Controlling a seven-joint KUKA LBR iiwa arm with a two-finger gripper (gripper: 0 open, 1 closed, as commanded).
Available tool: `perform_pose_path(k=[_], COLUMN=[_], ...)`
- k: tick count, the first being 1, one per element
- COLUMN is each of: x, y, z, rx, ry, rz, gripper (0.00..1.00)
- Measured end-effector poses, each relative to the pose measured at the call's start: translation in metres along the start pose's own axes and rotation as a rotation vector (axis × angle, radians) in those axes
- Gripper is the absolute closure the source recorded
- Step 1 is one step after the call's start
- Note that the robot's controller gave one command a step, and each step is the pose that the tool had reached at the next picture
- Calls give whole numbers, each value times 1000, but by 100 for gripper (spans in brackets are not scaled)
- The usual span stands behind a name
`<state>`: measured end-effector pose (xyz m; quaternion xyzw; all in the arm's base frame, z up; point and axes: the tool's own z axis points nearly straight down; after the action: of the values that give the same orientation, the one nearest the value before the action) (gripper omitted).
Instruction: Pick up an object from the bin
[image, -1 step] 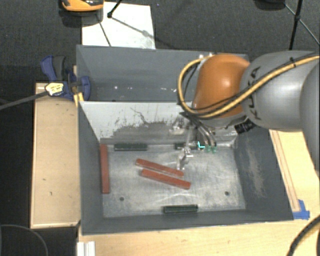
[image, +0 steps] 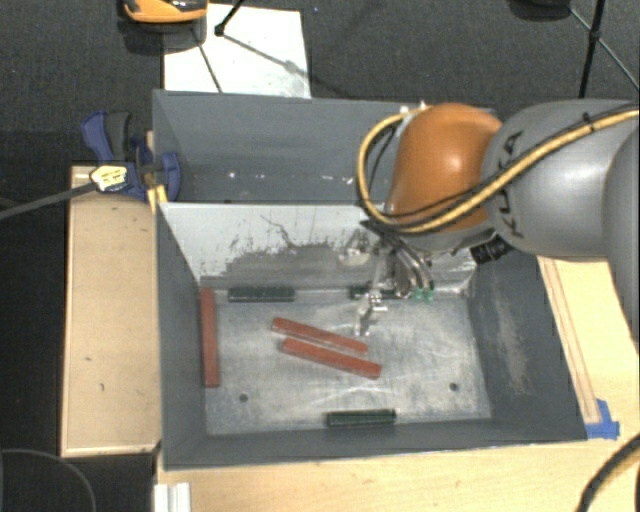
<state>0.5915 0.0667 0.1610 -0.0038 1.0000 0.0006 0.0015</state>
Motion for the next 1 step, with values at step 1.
perform_pose_path(k=[1], x=[60], y=[16], z=[15], rx=[1], ry=[7], rz=[-48], gripper=[0])
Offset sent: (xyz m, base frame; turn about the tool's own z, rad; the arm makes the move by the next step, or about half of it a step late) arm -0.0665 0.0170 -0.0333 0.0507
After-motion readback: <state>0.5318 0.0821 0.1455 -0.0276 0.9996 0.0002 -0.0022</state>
